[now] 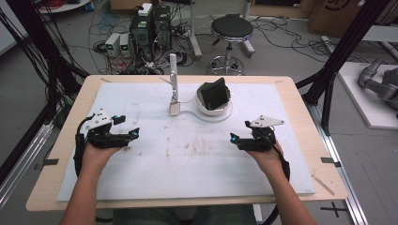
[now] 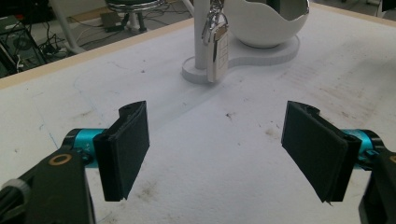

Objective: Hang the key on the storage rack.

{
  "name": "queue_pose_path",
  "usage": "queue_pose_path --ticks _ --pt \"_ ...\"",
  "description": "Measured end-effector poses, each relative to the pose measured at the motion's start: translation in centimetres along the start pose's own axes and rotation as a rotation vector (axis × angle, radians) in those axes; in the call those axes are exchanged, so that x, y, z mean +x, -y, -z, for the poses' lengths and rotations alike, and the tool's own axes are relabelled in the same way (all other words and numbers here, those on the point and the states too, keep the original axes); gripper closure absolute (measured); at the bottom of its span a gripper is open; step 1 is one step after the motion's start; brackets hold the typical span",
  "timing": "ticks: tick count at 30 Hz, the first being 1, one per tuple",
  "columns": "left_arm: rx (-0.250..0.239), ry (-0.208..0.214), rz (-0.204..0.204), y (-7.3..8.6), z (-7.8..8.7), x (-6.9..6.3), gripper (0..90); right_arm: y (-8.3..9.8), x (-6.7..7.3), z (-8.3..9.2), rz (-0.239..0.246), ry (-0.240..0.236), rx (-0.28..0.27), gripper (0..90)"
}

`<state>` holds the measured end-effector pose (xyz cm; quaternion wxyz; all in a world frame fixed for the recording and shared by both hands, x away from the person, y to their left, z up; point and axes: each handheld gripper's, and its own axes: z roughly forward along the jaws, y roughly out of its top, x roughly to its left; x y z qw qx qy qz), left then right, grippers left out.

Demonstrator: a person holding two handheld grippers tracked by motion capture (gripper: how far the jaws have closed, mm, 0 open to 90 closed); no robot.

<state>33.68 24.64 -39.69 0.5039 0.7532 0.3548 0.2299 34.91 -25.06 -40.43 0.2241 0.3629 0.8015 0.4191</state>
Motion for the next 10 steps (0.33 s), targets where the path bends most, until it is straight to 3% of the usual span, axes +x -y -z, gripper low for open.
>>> queue_pose_path --ticks 10 --pt "0.007 0.002 0.006 0.12 -0.15 0.07 23.5 0.3 -0.26 -0.06 -0.017 0.001 0.011 21.7"
